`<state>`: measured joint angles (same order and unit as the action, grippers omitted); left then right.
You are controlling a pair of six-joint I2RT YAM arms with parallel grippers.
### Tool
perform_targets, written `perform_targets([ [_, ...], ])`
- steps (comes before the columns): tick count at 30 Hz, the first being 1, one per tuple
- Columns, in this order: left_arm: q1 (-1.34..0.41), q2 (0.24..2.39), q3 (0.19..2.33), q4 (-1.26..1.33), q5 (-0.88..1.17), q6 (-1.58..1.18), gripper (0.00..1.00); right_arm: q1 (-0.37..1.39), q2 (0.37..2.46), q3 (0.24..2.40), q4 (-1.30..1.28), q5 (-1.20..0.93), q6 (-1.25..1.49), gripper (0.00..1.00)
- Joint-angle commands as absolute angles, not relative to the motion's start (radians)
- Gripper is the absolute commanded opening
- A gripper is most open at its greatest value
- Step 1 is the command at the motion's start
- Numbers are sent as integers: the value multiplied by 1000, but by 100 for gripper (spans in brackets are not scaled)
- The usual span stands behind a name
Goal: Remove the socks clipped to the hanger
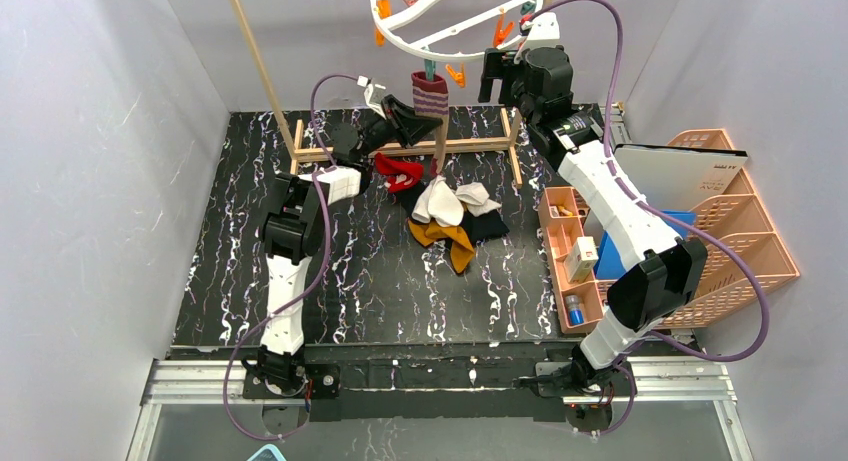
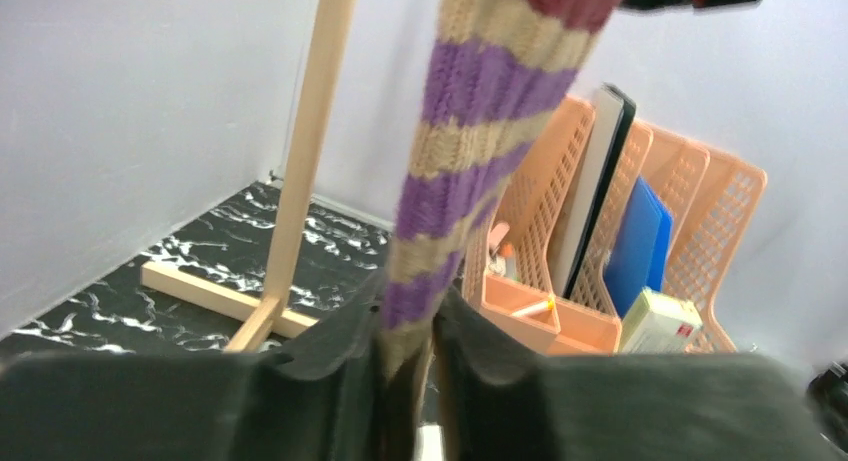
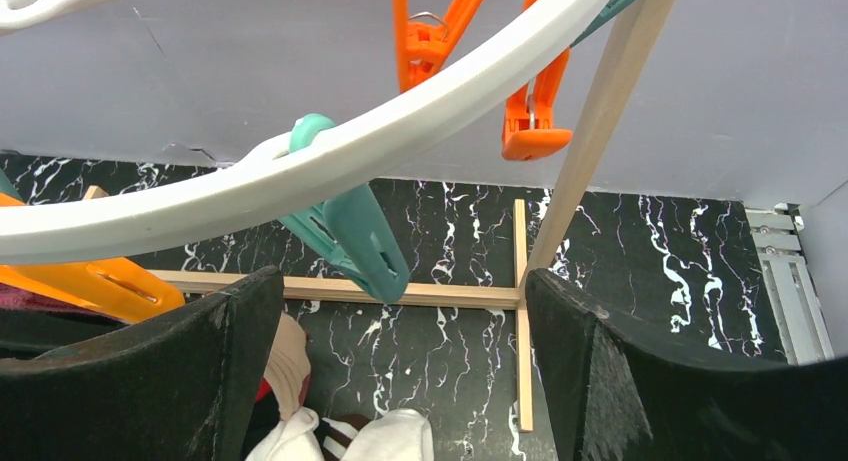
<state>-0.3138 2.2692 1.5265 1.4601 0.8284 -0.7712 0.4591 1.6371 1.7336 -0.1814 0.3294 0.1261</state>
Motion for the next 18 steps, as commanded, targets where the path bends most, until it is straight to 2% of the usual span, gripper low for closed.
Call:
perform_targets([
  [1,-318,2247,1560,1555,893,-847,4,455,1638,1778,-156,321,114,98],
  [2,-318,2238,1549,1558,897,-853,0,455,1632,1771,-150,317,115,98],
  [8,-324,2154,1433,1560,898,-864,0,454,1520,1604,-14,180,109,98],
  [18,-348,2049,1278,1560,872,-823,0,494,1374,1398,176,-365,84,98],
])
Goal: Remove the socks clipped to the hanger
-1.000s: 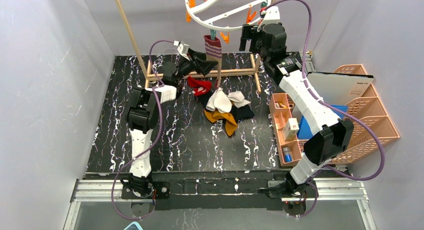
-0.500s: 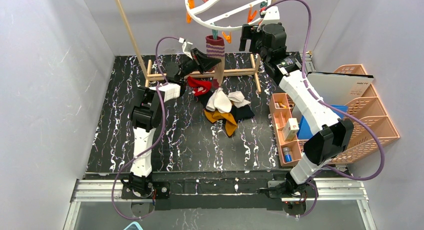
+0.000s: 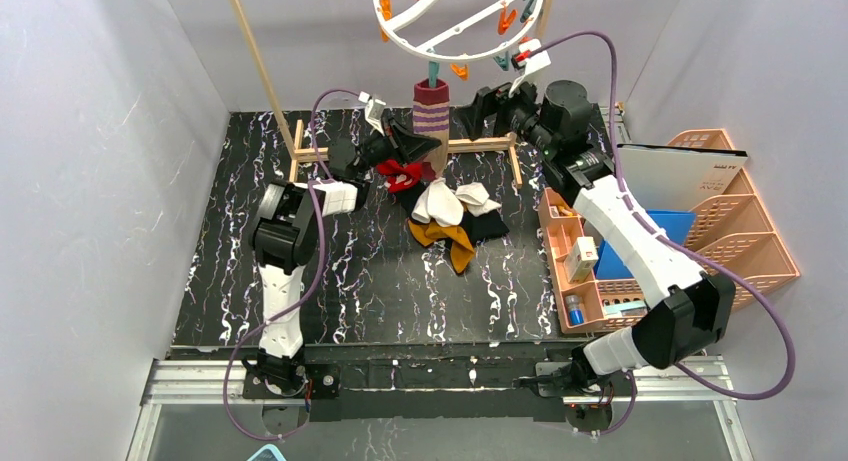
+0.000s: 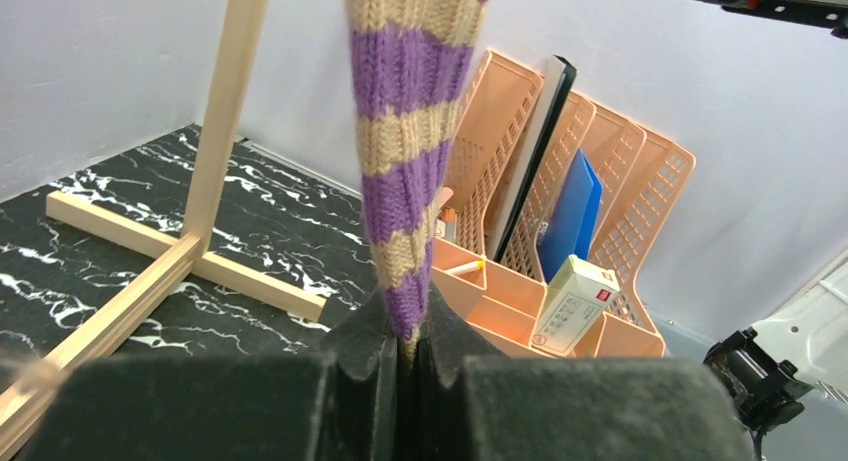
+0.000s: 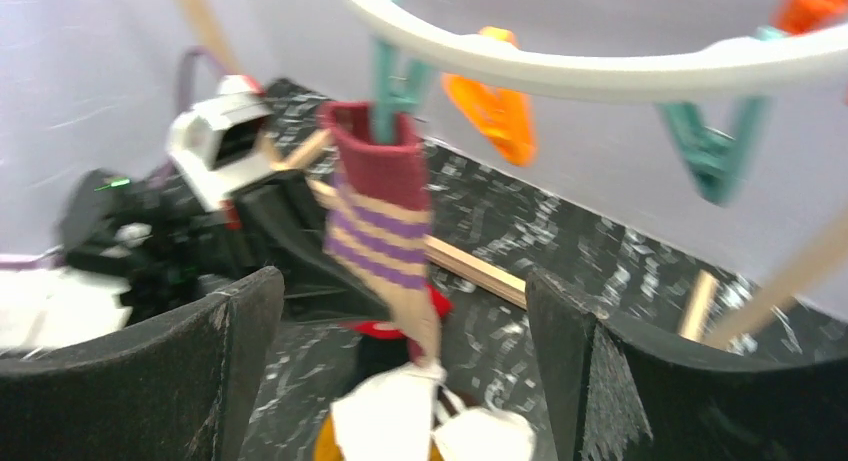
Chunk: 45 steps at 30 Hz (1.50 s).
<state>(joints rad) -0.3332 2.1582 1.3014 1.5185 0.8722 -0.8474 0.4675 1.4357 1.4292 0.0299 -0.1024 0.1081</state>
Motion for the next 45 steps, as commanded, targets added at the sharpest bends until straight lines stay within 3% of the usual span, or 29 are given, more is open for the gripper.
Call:
perform_targets([
  [1,-348,2044,1274,1559,868,-821,0,499,1370,1393,186,-398,93,98],
  [17,-349,2010,1252,1559,862,-824,0,502,1510,1429,375,-508,228,98],
  [45,-360,1978,1247,1557,881,-832,0,500,1709,1402,850,-320,420,97],
])
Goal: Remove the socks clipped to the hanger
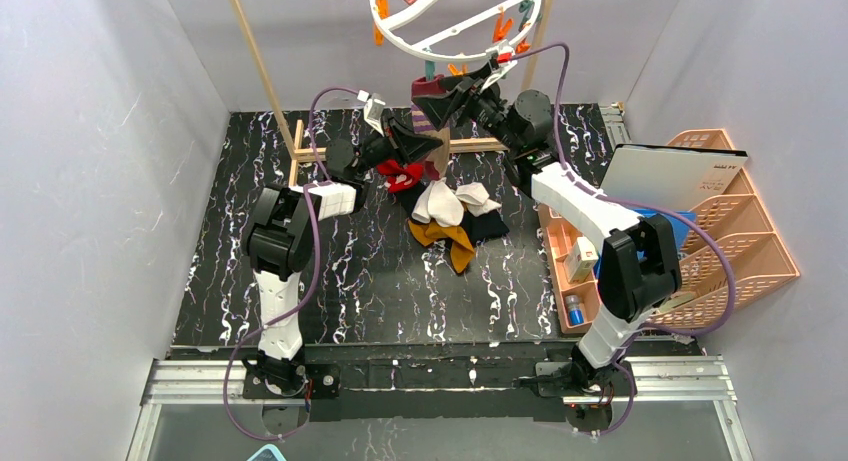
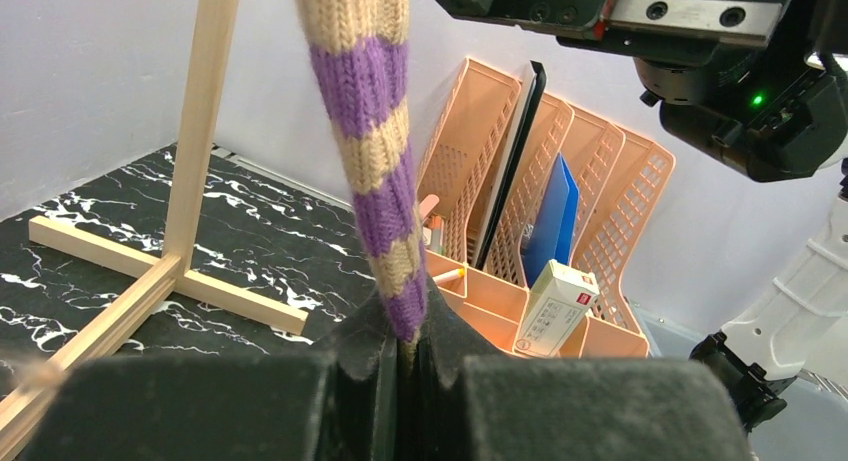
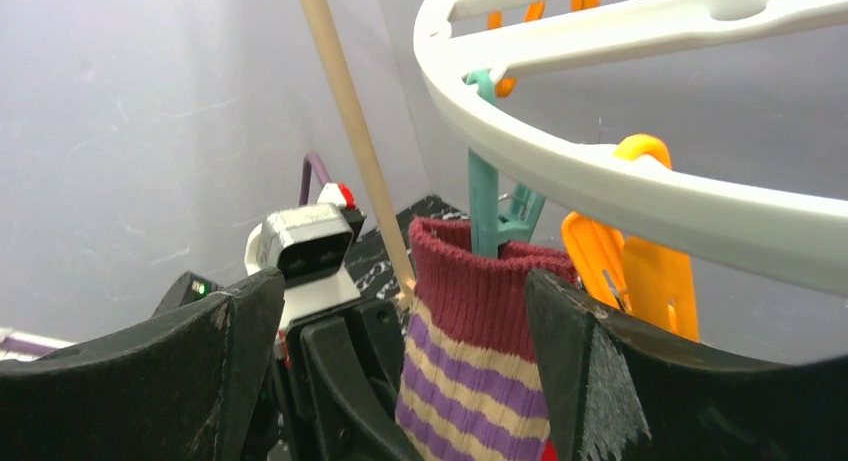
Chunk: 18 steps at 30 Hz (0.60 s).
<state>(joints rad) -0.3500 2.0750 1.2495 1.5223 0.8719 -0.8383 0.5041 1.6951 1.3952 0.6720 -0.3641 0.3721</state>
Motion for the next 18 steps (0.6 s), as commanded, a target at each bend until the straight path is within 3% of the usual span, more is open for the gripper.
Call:
perform_targets([
  [1,-361,1977,1246,1557,882,-832,0,500,1717,1401,873,-319,433,97],
  [18,-367,1972,1240,1557,893,-833,0,498,1800,1362,1136,-240,546,81],
])
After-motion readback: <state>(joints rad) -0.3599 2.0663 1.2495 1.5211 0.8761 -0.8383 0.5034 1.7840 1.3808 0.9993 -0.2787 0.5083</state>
